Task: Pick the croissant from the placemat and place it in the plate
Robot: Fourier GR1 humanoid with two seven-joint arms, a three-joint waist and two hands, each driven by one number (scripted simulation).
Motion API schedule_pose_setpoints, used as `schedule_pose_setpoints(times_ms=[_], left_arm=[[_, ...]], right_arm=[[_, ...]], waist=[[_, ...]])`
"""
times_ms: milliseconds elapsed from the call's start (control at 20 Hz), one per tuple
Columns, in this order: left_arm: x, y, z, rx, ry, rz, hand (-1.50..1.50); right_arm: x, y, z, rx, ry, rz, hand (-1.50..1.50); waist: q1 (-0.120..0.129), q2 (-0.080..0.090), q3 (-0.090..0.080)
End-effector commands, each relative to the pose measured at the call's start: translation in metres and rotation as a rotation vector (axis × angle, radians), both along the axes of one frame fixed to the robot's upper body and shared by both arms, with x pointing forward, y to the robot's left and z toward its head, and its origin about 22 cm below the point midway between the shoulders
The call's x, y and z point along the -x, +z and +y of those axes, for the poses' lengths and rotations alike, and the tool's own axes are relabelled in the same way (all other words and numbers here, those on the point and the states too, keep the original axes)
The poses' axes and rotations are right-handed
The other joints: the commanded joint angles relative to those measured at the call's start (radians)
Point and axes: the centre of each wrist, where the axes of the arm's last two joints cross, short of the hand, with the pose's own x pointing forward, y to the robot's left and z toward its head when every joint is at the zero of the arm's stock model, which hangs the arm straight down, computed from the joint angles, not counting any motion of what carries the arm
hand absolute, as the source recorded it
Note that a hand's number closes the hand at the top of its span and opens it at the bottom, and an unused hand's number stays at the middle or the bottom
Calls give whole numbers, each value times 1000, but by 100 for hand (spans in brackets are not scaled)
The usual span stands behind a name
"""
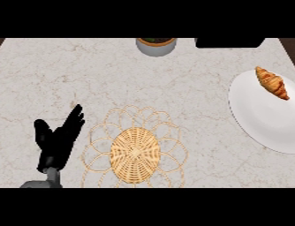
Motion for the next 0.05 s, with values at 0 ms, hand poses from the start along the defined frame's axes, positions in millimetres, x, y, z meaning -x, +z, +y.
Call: schedule_pose_setpoints(times_ms=[0], left_arm=[[29,-14,-9,8,-10,16,0]], right_arm=[[14,5,-5,7,-10,10,-150]], waist=[[7,5,-2]])
